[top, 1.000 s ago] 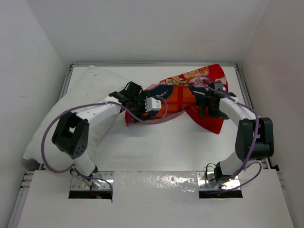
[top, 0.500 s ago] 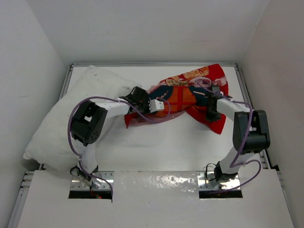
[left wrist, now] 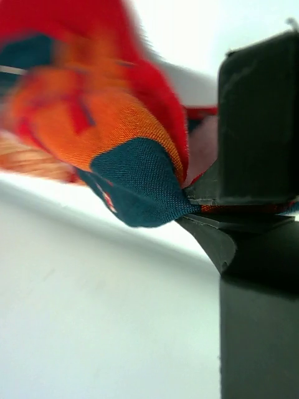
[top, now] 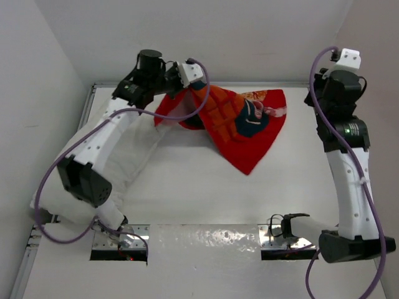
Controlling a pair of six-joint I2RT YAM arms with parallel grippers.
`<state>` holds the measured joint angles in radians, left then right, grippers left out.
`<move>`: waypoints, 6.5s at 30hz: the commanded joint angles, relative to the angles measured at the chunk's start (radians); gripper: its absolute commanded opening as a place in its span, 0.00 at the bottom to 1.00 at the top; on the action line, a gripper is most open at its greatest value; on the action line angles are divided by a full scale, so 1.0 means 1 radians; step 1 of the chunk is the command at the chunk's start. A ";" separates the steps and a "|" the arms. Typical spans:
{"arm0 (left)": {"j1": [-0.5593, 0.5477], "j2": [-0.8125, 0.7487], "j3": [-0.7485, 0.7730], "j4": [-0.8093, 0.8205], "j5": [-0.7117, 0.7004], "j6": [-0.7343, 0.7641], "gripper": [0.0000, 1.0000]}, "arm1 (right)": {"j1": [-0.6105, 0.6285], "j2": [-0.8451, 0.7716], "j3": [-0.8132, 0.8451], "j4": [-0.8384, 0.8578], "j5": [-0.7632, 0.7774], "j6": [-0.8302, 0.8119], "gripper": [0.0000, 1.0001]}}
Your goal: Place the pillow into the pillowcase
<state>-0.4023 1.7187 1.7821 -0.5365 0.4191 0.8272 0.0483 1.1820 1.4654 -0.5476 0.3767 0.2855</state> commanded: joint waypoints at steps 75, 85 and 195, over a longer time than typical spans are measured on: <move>0.082 0.451 0.600 -0.041 -0.129 -0.493 1.00 | 0.053 0.964 0.932 -0.239 0.239 -0.120 0.99; 0.129 0.081 0.205 -0.232 -0.201 -0.108 0.45 | 0.221 0.556 0.253 -0.183 -0.120 -0.181 0.18; 0.711 -0.073 -0.012 -0.781 0.478 0.424 0.00 | 0.538 0.987 -0.030 0.492 -0.453 -0.137 0.00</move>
<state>0.3077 1.7535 1.7855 -1.2049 0.8276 1.1572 0.5846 2.1883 1.4357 -0.0570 -0.1246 0.1287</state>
